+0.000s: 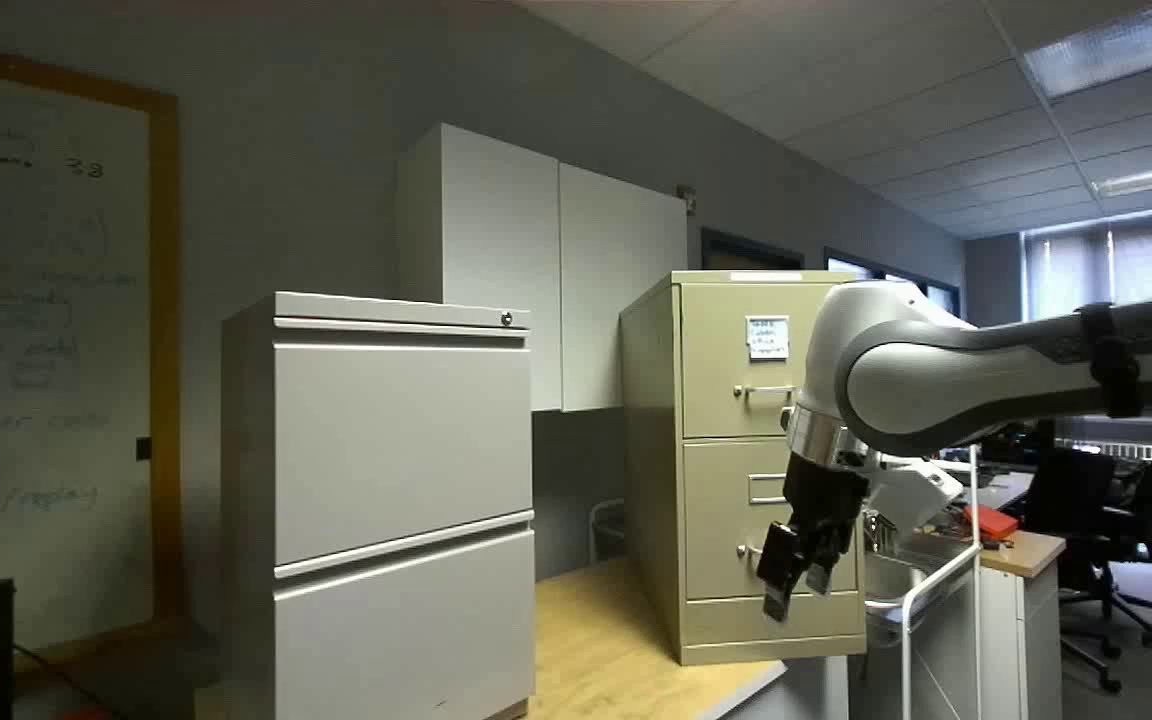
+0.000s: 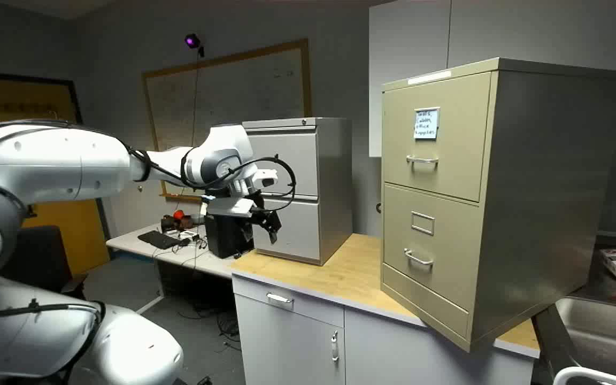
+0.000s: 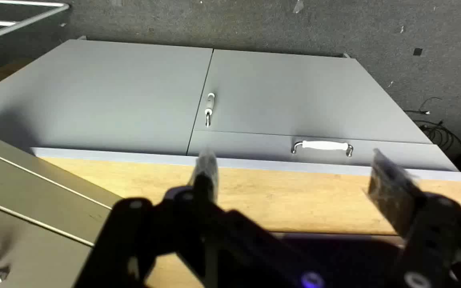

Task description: Open the bottom drawer of the file cabinet on the right

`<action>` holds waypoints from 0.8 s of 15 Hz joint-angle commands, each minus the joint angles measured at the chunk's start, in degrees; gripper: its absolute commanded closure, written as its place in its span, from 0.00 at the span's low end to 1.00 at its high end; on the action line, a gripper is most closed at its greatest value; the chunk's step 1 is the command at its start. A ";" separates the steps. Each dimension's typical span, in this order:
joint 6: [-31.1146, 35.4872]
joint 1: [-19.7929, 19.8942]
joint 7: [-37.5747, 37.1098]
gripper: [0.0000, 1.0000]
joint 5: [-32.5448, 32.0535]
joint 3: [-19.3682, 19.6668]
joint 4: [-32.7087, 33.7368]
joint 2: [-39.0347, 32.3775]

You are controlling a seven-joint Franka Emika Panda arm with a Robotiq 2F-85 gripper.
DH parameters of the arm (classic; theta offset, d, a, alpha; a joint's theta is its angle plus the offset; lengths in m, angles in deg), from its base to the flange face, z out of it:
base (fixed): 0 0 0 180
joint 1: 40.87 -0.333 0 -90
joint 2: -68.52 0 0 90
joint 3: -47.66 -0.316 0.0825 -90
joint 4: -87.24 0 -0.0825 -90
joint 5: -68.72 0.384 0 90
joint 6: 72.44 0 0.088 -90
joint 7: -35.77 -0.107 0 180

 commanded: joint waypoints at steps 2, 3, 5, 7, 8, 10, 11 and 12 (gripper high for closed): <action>-0.04 -0.15 -0.11 0.00 -0.10 0.10 0.18 0.00; -0.04 -0.15 -0.11 0.00 -0.10 0.10 0.18 0.05; -0.04 -0.15 -0.11 0.00 -0.10 0.10 0.18 0.10; -0.03 -0.15 -0.11 0.00 -0.10 0.10 0.18 0.11; -0.03 -0.15 -0.11 0.00 -0.10 0.10 0.18 0.11; -0.21 0.19 -0.52 0.00 -0.52 -0.14 0.29 -0.15; -0.36 0.08 -0.50 0.00 -0.27 -0.02 0.50 -0.57; -0.09 -0.05 -0.60 0.00 0.14 0.11 0.73 -1.11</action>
